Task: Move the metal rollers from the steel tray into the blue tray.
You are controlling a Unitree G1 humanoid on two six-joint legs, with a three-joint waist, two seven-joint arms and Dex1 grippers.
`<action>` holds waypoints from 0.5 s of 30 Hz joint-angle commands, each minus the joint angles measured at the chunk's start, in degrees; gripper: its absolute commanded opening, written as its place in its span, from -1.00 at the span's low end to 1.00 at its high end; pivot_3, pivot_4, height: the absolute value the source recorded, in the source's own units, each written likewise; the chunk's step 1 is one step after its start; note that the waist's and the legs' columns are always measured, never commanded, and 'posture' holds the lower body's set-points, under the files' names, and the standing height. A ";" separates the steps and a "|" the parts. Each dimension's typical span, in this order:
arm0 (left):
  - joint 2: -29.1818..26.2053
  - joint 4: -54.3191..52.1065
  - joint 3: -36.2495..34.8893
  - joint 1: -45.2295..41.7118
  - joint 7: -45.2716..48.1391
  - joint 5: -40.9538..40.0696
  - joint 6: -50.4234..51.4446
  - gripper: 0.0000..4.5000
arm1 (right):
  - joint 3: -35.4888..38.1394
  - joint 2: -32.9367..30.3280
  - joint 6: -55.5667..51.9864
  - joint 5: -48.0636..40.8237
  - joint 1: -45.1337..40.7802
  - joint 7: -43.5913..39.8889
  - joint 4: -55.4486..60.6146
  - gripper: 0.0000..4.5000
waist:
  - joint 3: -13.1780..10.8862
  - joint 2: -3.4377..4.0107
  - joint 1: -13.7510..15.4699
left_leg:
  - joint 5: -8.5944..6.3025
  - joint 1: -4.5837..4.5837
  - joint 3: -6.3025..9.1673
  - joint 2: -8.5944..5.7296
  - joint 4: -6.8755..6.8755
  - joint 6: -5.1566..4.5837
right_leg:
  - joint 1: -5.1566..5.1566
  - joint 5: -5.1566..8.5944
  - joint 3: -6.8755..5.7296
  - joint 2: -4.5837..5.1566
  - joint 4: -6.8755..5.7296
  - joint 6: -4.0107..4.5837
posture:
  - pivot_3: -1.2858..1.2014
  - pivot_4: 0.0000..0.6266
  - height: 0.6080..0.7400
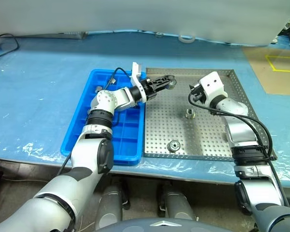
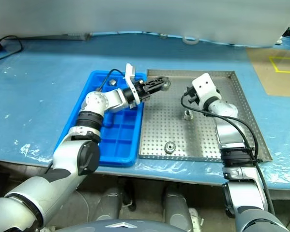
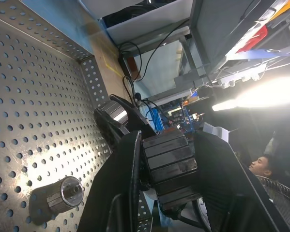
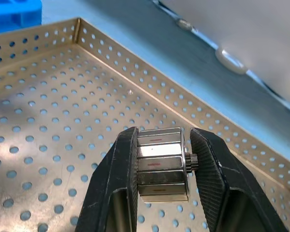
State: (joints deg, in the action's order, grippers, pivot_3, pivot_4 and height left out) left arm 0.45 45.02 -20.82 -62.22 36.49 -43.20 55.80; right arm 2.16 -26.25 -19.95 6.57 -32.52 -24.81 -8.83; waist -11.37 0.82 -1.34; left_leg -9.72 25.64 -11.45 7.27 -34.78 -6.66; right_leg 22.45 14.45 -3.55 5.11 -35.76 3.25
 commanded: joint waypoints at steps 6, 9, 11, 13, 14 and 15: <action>0.18 -2.19 0.50 -0.24 0.34 -0.41 0.28 -0.41 | 5.28 -1.88 -6.97 -2.47 -1.77 3.56 -1.80 -0.44 | 0.00 0.00 0.45 | 0.00 0.00 -0.01 0.00 0.02 0.00 | 0.01 0.00 0.00 0.00 0.03 0.00 | -0.22 -0.52 1.00; 0.16 -2.49 1.49 0.17 0.72 0.24 0.25 -0.41 | 9.83 -4.19 -12.27 -4.29 -1.43 5.23 -4.06 -0.44 | 0.00 0.00 0.83 | -0.01 0.01 -0.01 -0.03 0.02 -0.01 | -0.02 0.00 0.00 0.02 0.05 0.00 | -0.22 -0.52 1.00; 0.30 -2.83 2.55 0.63 1.00 1.00 -0.03 -0.41 | 10.56 -6.06 -13.68 -4.55 0.52 4.88 -3.31 -0.44 | 0.00 0.01 0.87 | -0.05 0.02 -0.03 -0.12 0.02 -0.07 | -0.03 0.00 0.01 0.11 0.07 0.00 | -0.22 -0.52 1.00; 0.34 -3.12 3.37 0.92 1.17 1.52 -0.35 -0.41 | 10.44 -7.02 -14.48 -4.59 1.58 5.04 -2.75 -0.44 | 0.00 0.01 0.55 | -0.10 0.01 -0.08 -0.15 0.02 -0.15 | -0.04 0.00 0.05 0.15 0.12 0.00 | -0.23 -0.52 1.00; 0.35 -3.23 3.89 1.03 1.48 1.79 -0.39 -0.41 | 10.37 -7.31 -14.89 -4.60 2.05 5.22 -2.55 -0.44 | 0.00 0.01 0.48 | -0.11 0.01 -0.11 -0.15 0.02 -0.17 | -0.03 0.00 0.07 0.14 0.13 0.00 | -0.23 -0.52 1.00; 0.42 -3.78 4.94 1.30 2.26 2.27 -0.33 -0.41 | 10.24 -7.43 -15.58 -4.79 2.66 5.17 -1.99 -0.44 | 0.00 0.01 0.34 | -0.11 0.01 -0.11 -0.15 0.02 -0.17 | -0.03 0.00 0.08 0.14 0.13 0.00 | -0.23 -0.52 1.00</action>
State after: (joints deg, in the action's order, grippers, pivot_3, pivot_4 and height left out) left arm 0.36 44.06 -17.22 -60.32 36.89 -41.06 55.97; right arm 11.89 -33.19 -34.97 2.34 -29.99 -19.86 -13.69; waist -11.37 0.83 -0.99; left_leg -9.83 25.64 -11.56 7.13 -34.76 -6.83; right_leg 22.45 14.45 -3.46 5.25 -35.65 3.25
